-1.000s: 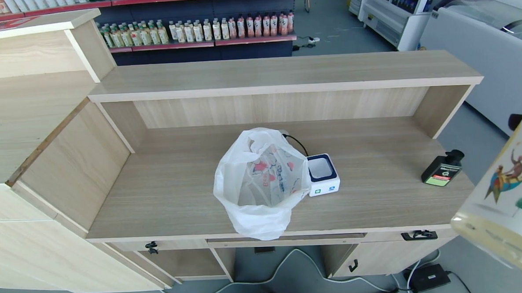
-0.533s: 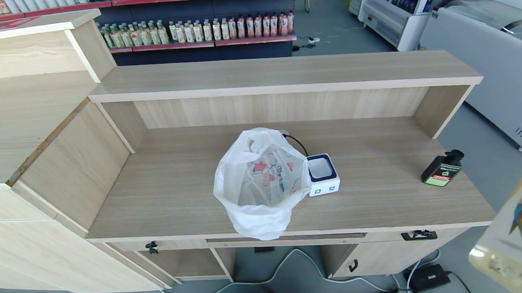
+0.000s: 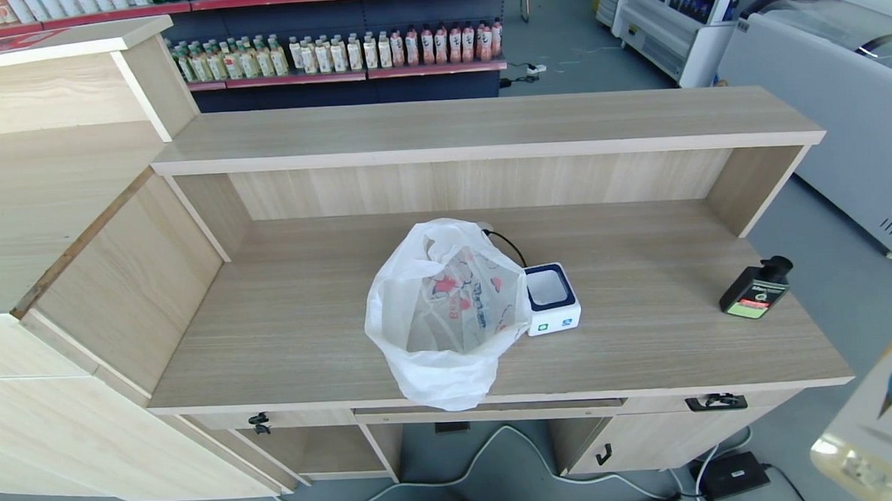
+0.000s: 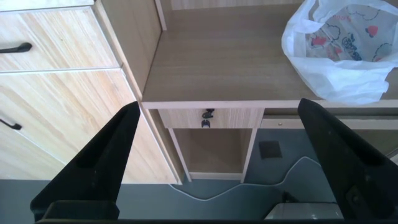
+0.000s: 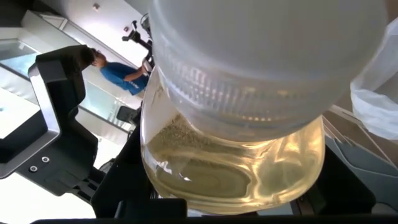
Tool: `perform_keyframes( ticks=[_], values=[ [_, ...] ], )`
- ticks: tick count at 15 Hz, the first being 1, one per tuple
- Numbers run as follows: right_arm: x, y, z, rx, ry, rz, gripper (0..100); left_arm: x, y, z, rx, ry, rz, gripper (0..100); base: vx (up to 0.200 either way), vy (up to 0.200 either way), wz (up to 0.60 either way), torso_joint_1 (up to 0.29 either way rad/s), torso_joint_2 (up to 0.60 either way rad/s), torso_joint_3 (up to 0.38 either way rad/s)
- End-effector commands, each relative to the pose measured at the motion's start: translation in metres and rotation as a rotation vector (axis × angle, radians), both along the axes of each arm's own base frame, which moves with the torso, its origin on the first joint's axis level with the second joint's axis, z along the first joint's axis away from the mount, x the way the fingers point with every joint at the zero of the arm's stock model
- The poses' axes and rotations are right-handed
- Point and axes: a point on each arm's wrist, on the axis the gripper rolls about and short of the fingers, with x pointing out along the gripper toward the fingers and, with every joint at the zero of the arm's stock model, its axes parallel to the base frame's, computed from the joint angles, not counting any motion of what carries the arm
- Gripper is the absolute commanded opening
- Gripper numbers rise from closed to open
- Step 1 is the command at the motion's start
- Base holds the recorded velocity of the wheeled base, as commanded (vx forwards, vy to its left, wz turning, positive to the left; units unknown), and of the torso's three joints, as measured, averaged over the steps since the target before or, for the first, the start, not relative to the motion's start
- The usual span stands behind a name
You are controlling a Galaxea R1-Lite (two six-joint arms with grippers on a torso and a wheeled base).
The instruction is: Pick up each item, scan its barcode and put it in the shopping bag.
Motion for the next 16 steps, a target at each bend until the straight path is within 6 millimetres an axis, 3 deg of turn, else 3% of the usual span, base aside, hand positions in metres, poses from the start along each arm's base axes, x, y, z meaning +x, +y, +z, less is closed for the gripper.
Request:
perform_keyframes(
  ticks=[1, 16],
  values=[
    [-0.0003, -0.0008, -0.0022, -0.001, 0.005, -0.008, 0, 0.0000, 0.0000, 0.0001, 0.000, -0.001, 0.000, 100, 0.000, 0.000, 0.00, 0.000, 0.00, 0.000],
    [0.0018, -0.0020, -0.0047, -0.002, 0.014, -0.027, 0, 0.0000, 0.0000, 0.0001, 0.000, -0.001, 0.000, 100, 0.000, 0.000, 0.00, 0.000, 0.00, 0.000]
  ],
)
